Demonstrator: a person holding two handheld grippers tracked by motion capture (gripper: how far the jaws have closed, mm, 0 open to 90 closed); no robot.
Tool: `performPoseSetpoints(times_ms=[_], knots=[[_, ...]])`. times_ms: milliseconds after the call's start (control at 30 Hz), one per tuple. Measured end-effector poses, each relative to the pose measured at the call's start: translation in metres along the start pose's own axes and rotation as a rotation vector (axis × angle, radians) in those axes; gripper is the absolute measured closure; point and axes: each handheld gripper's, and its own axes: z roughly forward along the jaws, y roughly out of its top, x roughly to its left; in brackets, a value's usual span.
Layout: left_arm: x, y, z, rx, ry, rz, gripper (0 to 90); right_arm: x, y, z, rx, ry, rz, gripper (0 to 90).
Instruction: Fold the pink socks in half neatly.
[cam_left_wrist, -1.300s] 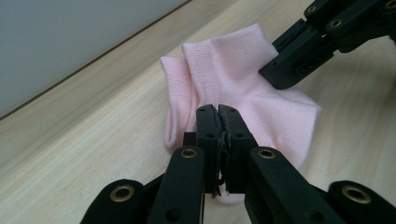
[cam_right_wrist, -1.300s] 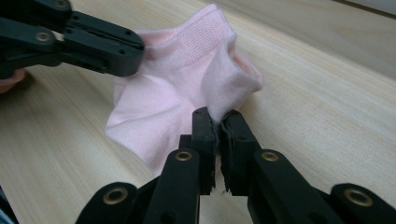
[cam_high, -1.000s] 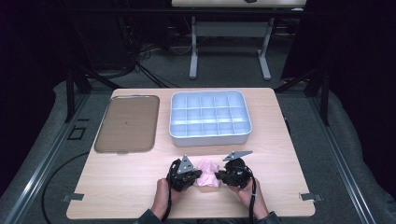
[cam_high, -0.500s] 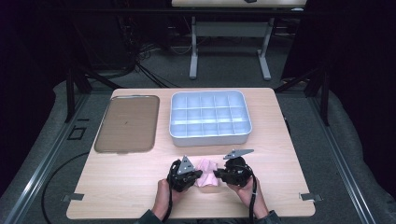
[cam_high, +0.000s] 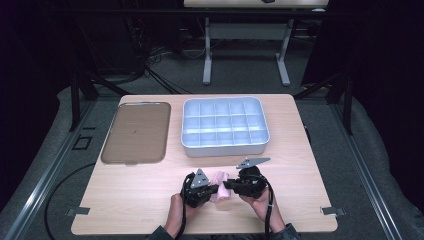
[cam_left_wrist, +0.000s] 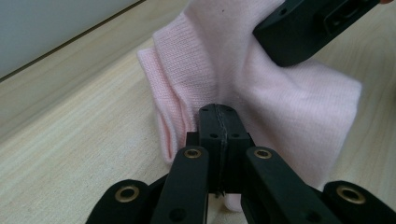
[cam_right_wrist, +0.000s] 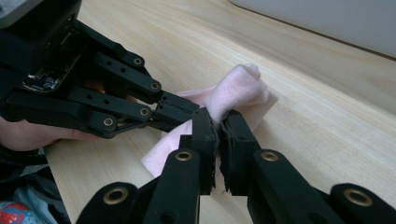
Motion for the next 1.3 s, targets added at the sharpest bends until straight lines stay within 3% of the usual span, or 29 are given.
performPoseSetpoints(times_ms=[467, 633, 800, 900, 1033, 1300], knots=[[0.002, 0.0, -0.001, -0.005, -0.013, -0.006, 89.7, 0.0, 0.003, 0.011, -0.008, 0.024, 0.016, 85.0], [0.005, 0.0, -0.01, -0.026, -0.022, -0.008, 86.8, -0.002, 0.002, 0.008, -0.009, 0.015, 0.026, 85.0], [0.008, 0.001, -0.025, -0.053, 0.017, -0.01, 82.7, -0.003, -0.001, 0.006, -0.004, 0.008, 0.033, 85.0], [0.012, 0.0, -0.026, -0.03, 0.043, -0.005, 82.8, -0.004, -0.002, 0.004, 0.006, 0.002, 0.036, 85.0], [0.016, 0.0, -0.015, 0.029, 0.037, 0.003, 83.2, -0.004, 0.0, 0.004, 0.012, 0.004, 0.038, 85.0], [0.018, -0.001, -0.011, 0.038, 0.018, -0.001, 87.1, 0.003, 0.011, 0.015, 0.039, 0.009, 0.014, 84.8]])
